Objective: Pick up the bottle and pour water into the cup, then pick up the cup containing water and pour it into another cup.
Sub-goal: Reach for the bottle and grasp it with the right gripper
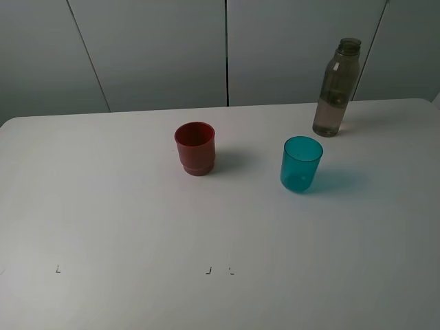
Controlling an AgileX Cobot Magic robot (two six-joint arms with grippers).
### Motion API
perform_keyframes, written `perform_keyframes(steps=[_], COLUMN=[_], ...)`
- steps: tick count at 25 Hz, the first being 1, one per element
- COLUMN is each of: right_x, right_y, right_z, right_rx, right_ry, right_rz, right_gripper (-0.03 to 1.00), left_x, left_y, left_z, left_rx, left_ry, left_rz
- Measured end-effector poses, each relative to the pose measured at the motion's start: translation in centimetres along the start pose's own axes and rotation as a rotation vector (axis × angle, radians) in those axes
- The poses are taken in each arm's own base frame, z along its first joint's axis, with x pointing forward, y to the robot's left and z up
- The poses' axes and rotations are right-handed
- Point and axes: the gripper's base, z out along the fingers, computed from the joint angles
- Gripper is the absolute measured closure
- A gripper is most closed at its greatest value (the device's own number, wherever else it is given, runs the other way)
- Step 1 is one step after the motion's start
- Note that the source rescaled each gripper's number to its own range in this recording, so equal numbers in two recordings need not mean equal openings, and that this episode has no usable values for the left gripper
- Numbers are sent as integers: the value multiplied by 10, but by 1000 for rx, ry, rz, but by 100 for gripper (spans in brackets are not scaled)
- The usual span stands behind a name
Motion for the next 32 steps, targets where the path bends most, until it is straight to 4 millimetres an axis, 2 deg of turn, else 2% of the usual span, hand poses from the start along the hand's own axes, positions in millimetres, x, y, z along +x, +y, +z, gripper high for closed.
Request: perform_keyframes(steps=[32], right_x=[0], right_y=[0], right_z=[0], right_rx=[0], right_ry=[0], right_rz=[0], right_gripper=[-3], left_x=[0], left_y=[0], left_z=[0], left_rx=[0], left_ry=[0], left_rz=[0])
